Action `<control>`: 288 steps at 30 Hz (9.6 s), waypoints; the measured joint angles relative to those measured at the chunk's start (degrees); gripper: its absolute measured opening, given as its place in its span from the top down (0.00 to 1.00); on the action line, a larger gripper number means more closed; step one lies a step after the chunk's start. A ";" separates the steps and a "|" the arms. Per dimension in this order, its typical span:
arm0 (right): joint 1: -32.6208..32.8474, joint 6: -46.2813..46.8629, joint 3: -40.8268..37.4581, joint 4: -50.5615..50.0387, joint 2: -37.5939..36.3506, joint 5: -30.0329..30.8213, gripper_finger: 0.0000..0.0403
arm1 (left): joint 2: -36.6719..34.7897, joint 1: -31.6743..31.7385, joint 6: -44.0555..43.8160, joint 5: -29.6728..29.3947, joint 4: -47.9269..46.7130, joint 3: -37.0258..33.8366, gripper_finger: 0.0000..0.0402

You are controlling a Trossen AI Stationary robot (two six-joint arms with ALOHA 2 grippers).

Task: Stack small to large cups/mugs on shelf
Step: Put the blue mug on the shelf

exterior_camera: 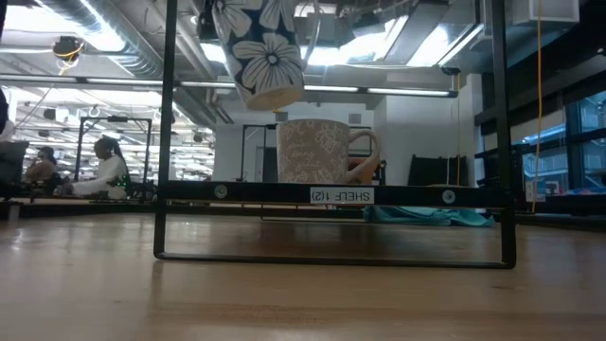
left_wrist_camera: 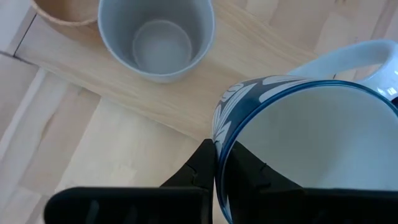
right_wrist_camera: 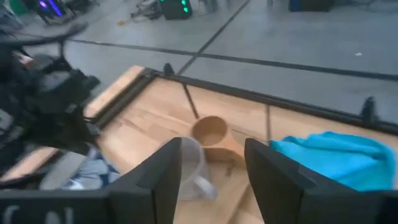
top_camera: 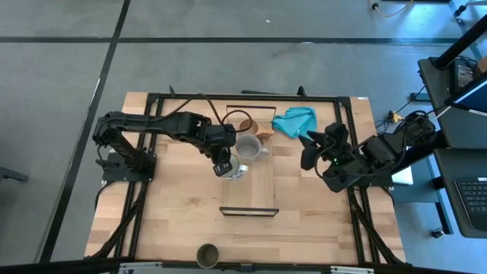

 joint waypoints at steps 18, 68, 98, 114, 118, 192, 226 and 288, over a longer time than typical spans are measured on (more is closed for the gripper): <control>2.70 -49.32 -0.97 48.65 0.03 -20.54 0.56 | -0.04 -1.36 8.11 1.57 3.34 0.00 0.97; 3.98 -55.01 -43.56 67.92 -37.57 -23.32 0.56 | 11.34 3.62 -0.82 1.31 10.77 -0.02 0.97; 3.98 -53.45 -43.52 68.49 -37.41 -24.32 0.56 | 13.43 2.51 -2.65 1.05 12.89 -0.07 0.97; 3.96 -47.37 -43.45 69.58 -31.52 -27.03 0.56 | 13.68 2.36 -2.69 0.34 10.58 -0.04 0.97; 3.96 -42.35 -43.47 70.39 -28.17 -28.84 0.56 | 13.68 2.35 -2.67 1.15 10.58 -0.04 0.97; -8.44 -6.87 -43.47 74.35 4.85 -35.97 0.99 | 13.84 1.59 -2.58 1.72 10.36 -0.04 0.94; -12.71 -8.68 -43.50 75.50 9.49 -39.78 0.97 | 13.85 1.35 -2.62 3.23 10.42 -0.04 0.94; -12.93 -9.26 -43.50 75.19 9.49 -40.37 0.97 | 12.54 1.50 -3.65 2.56 10.66 1.63 0.83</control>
